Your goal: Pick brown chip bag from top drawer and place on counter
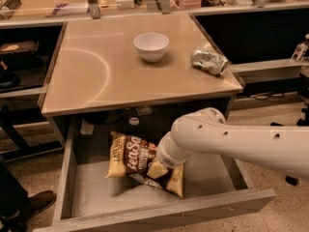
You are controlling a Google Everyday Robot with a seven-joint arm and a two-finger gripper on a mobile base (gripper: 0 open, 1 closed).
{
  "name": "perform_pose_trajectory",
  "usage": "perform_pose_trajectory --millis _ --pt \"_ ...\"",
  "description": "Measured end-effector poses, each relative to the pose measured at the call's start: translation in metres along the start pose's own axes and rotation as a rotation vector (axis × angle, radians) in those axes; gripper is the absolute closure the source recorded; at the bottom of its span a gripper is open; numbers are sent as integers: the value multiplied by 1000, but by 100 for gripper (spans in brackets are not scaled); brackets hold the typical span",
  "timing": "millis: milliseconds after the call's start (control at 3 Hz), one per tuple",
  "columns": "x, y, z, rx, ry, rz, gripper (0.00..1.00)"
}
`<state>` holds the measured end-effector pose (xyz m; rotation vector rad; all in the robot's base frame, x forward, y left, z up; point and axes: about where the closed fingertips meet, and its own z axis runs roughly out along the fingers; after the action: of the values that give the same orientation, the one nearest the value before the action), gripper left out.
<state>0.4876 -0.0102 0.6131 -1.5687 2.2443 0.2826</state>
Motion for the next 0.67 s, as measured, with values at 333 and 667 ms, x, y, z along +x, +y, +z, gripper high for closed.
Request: perform_pose_trajectory --millis 333,667 --pt "0 0 0 0 0 0 89" --pt "-2 0 -4 0 0 0 100"
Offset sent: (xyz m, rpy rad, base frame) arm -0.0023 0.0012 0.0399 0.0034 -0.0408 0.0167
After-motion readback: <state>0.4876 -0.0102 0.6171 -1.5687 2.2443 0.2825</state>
